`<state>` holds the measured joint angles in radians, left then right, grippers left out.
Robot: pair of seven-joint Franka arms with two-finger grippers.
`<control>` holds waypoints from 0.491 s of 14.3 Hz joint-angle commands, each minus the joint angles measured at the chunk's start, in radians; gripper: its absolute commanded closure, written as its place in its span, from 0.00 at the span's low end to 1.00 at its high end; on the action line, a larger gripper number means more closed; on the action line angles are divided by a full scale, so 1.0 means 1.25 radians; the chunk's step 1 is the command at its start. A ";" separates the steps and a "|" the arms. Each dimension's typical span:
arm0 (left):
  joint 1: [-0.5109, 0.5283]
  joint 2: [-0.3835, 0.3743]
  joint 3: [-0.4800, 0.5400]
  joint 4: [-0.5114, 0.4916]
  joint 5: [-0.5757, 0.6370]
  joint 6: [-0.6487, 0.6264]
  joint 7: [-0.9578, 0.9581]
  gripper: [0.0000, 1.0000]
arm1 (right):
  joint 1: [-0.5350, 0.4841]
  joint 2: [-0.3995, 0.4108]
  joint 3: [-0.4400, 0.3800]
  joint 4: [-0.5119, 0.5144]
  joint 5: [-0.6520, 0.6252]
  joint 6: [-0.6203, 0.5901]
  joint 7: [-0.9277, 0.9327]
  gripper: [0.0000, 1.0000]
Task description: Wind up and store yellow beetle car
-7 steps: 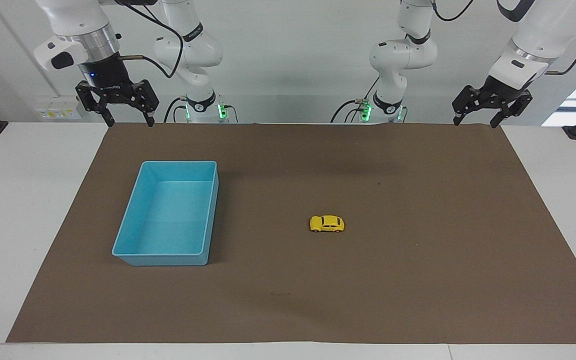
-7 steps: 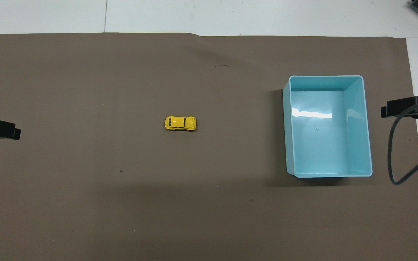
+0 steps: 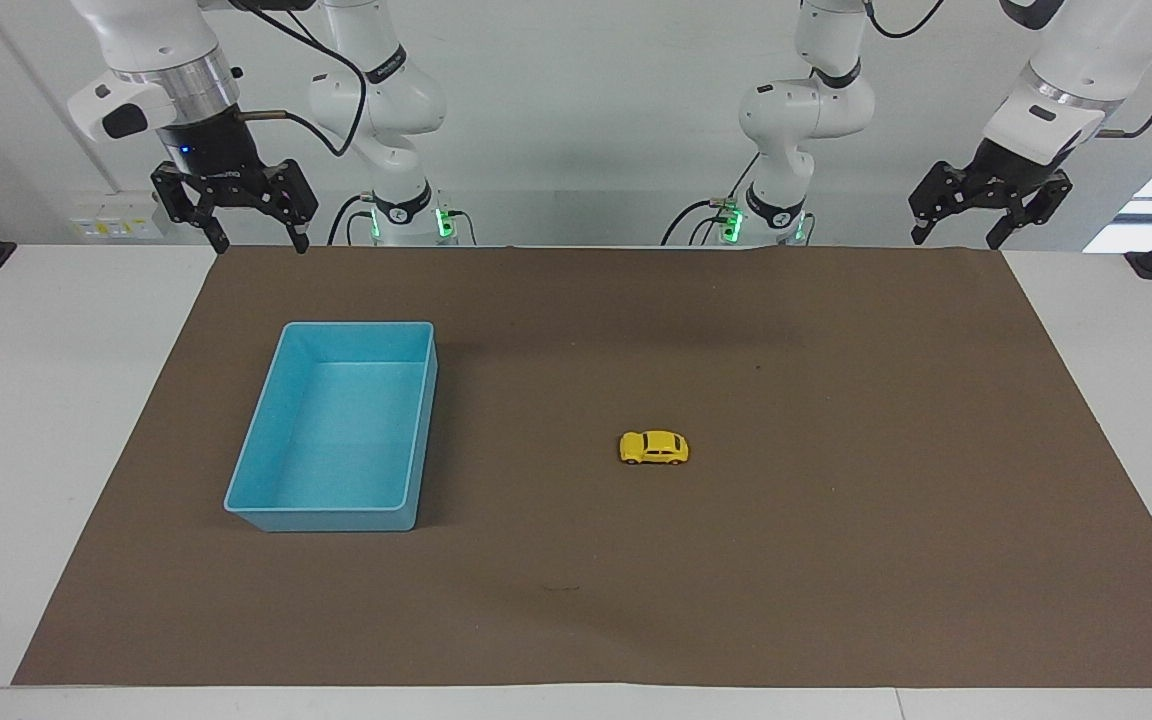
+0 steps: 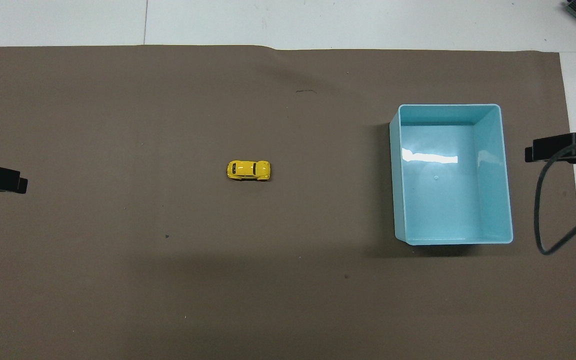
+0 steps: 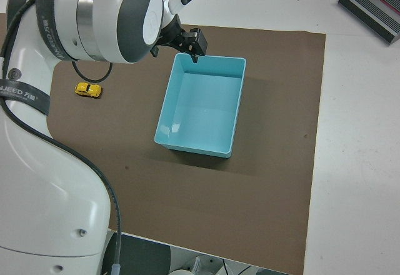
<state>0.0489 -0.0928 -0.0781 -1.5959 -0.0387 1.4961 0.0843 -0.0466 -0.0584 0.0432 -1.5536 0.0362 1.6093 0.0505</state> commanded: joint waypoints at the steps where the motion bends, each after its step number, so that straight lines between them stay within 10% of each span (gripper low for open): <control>1: 0.015 -0.017 -0.010 -0.024 0.010 0.002 -0.005 0.00 | -0.007 -0.006 0.006 -0.003 -0.003 -0.001 0.014 0.00; 7: 0.012 -0.015 -0.011 -0.031 0.010 0.002 -0.005 0.00 | -0.007 -0.006 0.006 -0.003 -0.003 -0.003 0.014 0.00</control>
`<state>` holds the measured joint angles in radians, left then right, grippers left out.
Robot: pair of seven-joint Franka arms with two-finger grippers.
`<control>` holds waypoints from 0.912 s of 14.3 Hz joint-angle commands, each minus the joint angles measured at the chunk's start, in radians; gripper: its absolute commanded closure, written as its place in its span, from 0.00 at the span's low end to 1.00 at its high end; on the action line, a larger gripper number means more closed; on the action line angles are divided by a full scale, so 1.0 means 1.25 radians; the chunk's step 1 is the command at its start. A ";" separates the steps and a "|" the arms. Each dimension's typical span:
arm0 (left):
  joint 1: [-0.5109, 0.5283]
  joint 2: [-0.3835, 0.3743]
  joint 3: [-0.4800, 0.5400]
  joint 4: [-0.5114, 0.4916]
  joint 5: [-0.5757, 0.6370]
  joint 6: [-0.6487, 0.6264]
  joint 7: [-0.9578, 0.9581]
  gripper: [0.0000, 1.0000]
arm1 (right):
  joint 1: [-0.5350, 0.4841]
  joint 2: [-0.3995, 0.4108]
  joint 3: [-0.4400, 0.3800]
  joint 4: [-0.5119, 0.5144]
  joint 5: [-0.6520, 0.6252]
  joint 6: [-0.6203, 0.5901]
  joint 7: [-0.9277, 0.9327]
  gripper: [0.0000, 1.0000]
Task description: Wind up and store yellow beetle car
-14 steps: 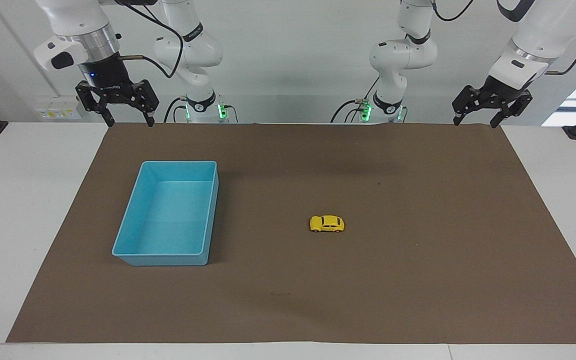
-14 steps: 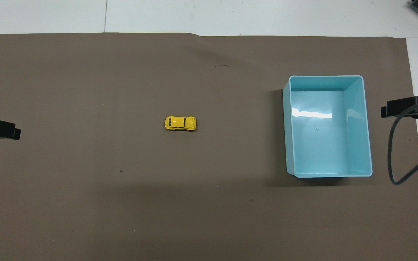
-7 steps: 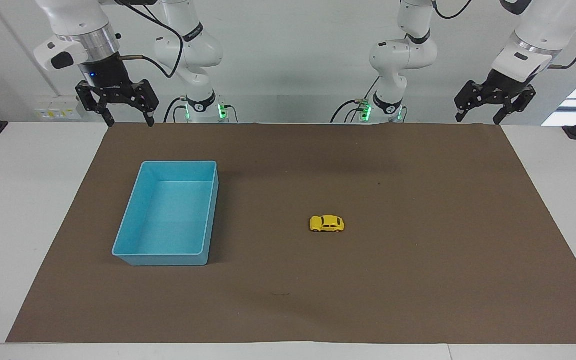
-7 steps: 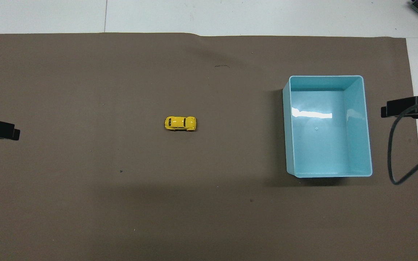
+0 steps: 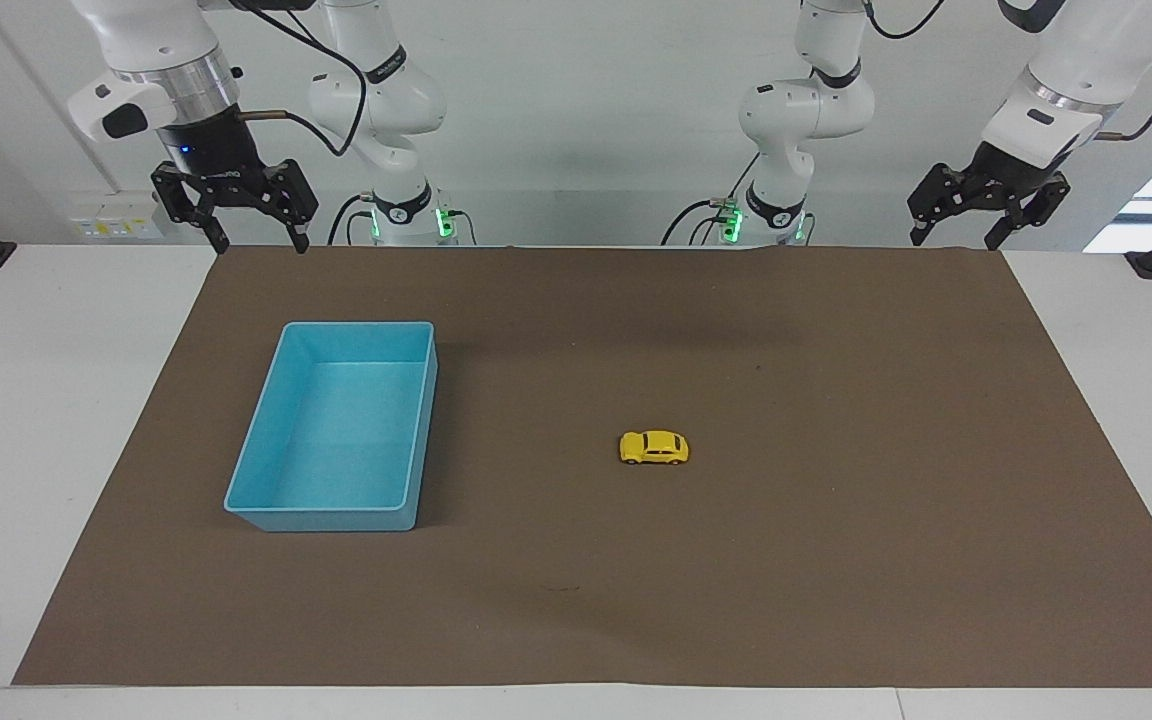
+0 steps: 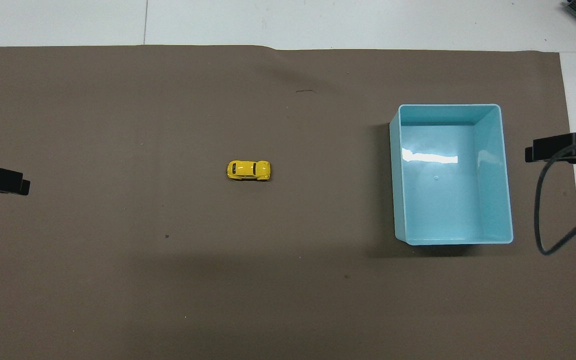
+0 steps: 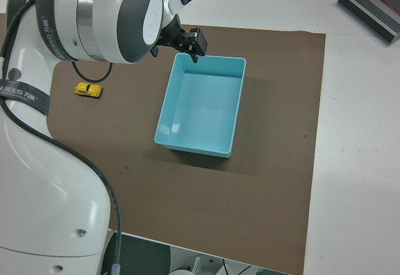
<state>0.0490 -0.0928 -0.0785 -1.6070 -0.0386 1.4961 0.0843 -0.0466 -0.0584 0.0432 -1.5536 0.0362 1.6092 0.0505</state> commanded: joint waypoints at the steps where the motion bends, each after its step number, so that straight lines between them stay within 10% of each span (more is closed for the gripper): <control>1: 0.012 -0.017 -0.011 -0.023 0.010 0.003 -0.006 0.00 | -0.007 -0.006 0.006 -0.003 -0.003 -0.004 0.014 0.00; 13: 0.001 -0.014 -0.011 -0.041 0.010 0.008 -0.007 0.00 | -0.007 -0.007 0.006 -0.003 -0.002 -0.004 0.012 0.00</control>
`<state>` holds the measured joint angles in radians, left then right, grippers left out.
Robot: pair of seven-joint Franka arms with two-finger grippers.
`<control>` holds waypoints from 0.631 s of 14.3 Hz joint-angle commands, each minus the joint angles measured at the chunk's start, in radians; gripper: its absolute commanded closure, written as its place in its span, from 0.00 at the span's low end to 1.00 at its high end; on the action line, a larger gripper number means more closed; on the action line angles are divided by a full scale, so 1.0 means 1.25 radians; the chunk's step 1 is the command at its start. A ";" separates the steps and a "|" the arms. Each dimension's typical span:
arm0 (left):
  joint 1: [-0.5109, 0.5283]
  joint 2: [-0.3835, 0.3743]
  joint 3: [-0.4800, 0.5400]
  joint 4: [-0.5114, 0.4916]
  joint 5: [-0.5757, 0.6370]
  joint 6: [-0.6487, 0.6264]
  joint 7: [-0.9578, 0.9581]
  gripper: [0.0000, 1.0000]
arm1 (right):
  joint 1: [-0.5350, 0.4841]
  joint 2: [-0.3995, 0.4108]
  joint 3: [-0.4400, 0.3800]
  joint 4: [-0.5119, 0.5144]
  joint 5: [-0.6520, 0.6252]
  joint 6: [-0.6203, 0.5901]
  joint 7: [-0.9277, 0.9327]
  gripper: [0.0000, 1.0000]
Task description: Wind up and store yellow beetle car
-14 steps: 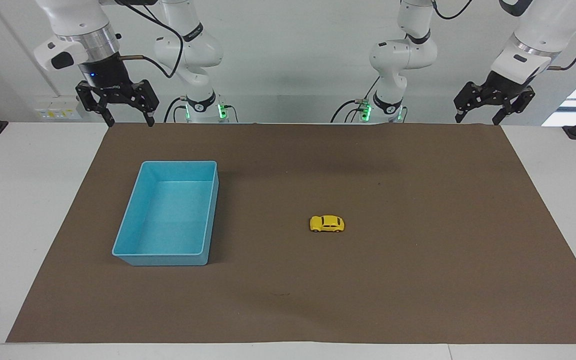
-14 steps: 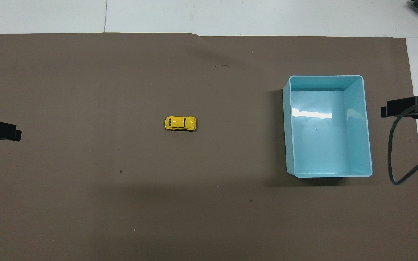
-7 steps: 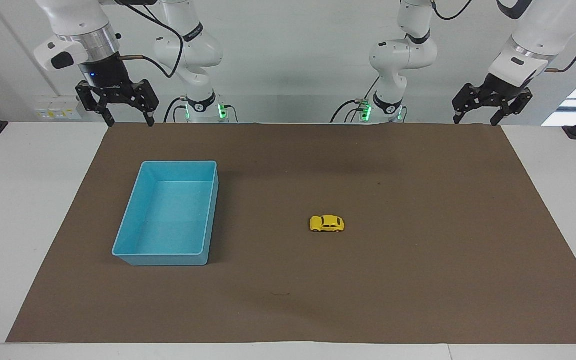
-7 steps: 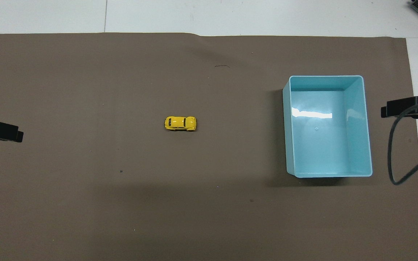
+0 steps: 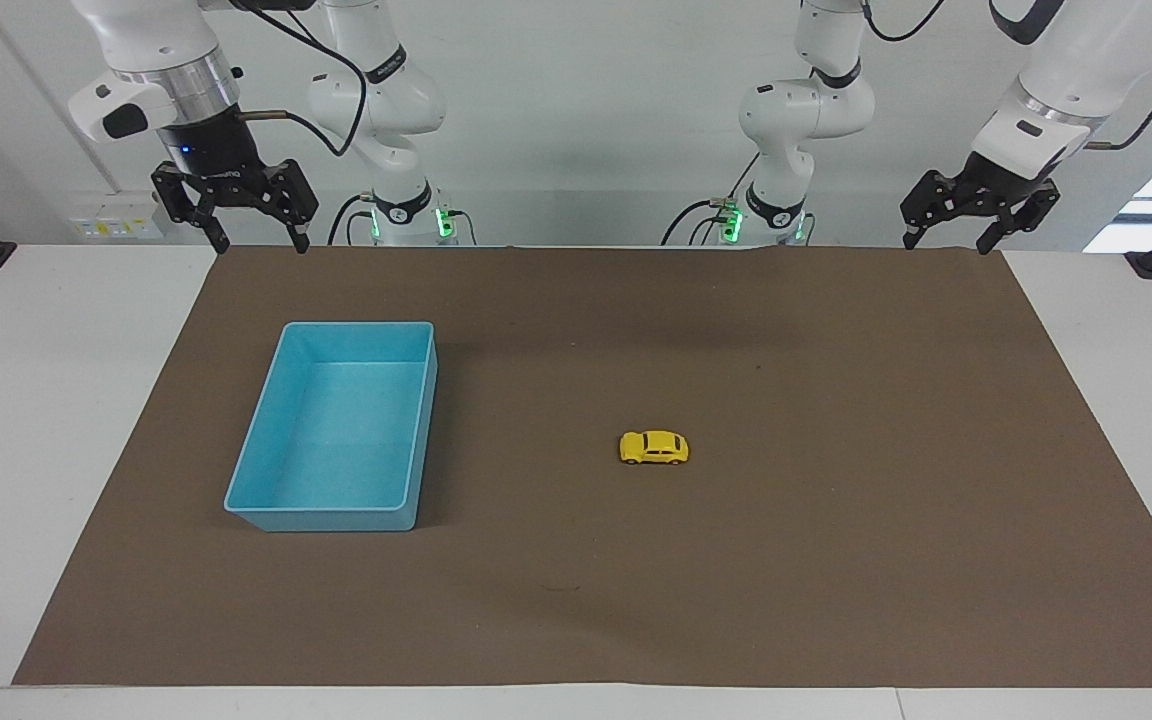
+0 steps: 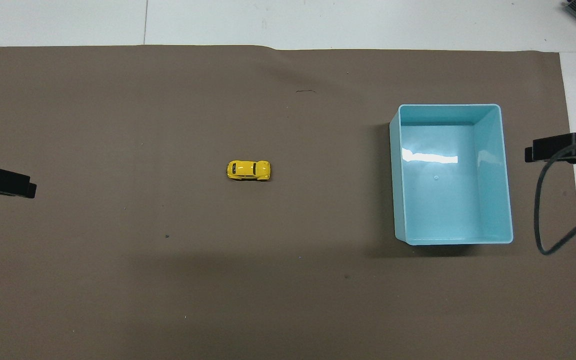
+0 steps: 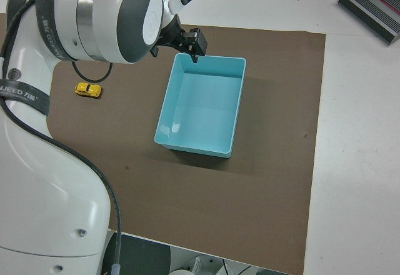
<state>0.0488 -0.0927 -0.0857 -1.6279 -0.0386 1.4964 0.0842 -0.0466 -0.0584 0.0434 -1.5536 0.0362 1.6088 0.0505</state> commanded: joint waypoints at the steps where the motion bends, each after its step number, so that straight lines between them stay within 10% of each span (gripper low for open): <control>1: 0.001 -0.015 -0.005 -0.027 0.010 0.008 -0.008 0.00 | -0.007 -0.007 0.006 -0.003 -0.003 -0.003 0.012 0.00; 9: -0.059 -0.003 -0.010 -0.065 0.008 0.075 -0.133 0.00 | -0.006 -0.006 0.006 -0.003 -0.003 -0.003 0.012 0.00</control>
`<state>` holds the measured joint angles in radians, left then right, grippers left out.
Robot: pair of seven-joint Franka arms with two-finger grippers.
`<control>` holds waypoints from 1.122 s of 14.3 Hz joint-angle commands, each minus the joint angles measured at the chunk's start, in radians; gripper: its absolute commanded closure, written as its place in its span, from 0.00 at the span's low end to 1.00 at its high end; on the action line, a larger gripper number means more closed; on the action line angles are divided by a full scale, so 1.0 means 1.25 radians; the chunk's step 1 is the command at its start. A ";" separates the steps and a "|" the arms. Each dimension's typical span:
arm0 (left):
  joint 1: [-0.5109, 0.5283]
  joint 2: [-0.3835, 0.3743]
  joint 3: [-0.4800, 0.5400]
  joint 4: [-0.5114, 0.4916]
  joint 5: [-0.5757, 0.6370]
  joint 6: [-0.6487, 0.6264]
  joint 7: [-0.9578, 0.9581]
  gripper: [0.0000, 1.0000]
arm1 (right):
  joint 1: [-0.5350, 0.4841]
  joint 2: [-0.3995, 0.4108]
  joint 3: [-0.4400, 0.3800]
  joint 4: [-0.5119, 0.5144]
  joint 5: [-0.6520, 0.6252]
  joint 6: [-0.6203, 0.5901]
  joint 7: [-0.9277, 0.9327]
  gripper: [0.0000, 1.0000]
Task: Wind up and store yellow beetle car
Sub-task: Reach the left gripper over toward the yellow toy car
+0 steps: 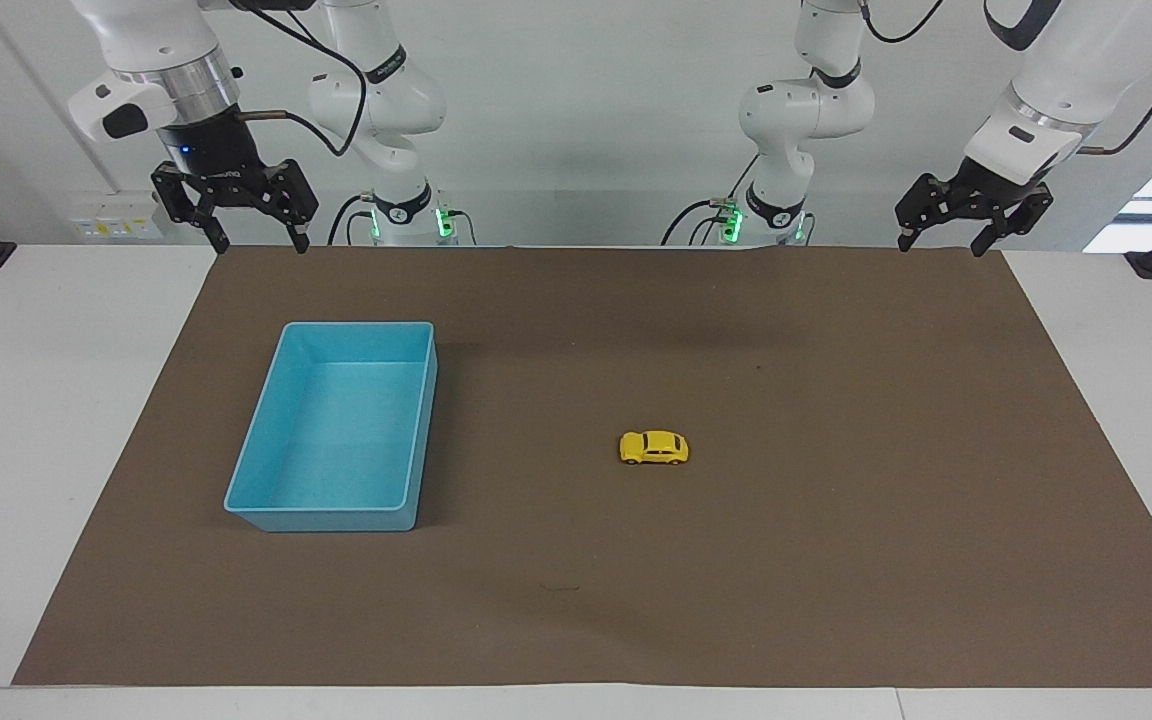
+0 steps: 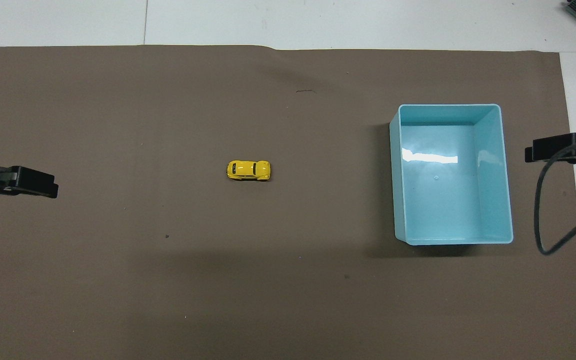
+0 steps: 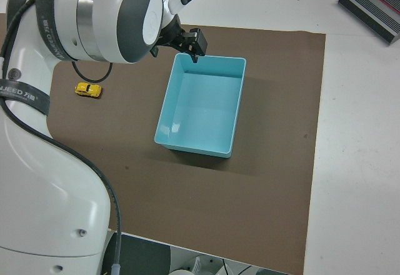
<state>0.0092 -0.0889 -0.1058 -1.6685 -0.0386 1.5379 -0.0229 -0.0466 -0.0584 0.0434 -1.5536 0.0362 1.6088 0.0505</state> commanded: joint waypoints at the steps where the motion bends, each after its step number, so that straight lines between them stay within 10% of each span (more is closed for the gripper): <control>1: -0.039 -0.005 0.006 -0.041 0.008 0.054 -0.072 0.00 | -0.006 -0.006 0.006 -0.003 -0.003 -0.003 0.012 0.00; 16: -0.103 0.047 0.005 -0.053 -0.038 0.193 -0.460 0.00 | -0.007 -0.006 0.006 -0.003 -0.003 -0.003 0.012 0.00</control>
<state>-0.0900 -0.0308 -0.1109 -1.7161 -0.0697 1.7395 -0.5383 -0.0465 -0.0584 0.0434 -1.5536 0.0362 1.6088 0.0505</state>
